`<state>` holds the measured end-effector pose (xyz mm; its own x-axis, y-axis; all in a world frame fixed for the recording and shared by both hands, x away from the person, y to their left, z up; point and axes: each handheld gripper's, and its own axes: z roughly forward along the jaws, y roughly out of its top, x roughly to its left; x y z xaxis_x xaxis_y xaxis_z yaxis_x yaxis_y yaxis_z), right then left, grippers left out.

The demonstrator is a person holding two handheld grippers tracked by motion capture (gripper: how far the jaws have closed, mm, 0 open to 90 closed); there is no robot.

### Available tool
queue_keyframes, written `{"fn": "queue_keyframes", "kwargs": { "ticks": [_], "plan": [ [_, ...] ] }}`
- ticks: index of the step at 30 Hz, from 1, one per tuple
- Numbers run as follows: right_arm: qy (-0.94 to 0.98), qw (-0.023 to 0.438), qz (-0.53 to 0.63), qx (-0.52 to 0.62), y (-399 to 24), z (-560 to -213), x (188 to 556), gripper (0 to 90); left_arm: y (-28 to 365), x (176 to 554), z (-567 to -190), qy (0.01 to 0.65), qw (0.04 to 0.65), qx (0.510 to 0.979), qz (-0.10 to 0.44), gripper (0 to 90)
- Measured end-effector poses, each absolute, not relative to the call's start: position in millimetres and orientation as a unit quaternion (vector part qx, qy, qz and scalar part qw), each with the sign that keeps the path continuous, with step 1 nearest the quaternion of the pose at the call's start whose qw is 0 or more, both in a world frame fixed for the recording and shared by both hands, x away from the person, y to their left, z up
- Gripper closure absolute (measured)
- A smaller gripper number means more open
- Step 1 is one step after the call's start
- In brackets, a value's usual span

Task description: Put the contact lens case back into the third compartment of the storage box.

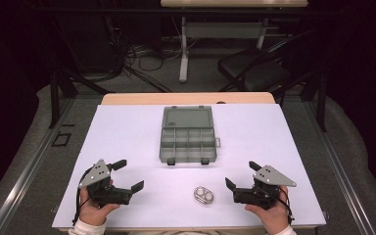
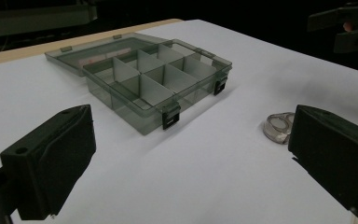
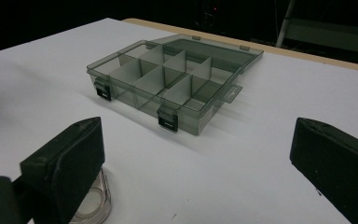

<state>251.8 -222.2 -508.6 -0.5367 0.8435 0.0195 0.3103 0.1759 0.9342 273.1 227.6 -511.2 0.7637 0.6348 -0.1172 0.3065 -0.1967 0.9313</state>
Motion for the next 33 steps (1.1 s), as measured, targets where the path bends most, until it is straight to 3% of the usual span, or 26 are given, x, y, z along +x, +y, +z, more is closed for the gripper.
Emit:
{"fn": "queue_keyframes", "kwargs": {
  "ticks": [23, 33],
  "plan": [
    [0.760, 0.223, 0.480, 0.377, -206, -514, 253, 7.4, 223, 270, -512, 0.305, 0.553, 0.765, 0.127, 0.9],
    [0.769, 0.211, 0.478, 0.368, -197, -514, 255, 14.0, 224, 270, -512, 0.309, 0.553, 0.763, 0.125, 0.9]
  ]
}}
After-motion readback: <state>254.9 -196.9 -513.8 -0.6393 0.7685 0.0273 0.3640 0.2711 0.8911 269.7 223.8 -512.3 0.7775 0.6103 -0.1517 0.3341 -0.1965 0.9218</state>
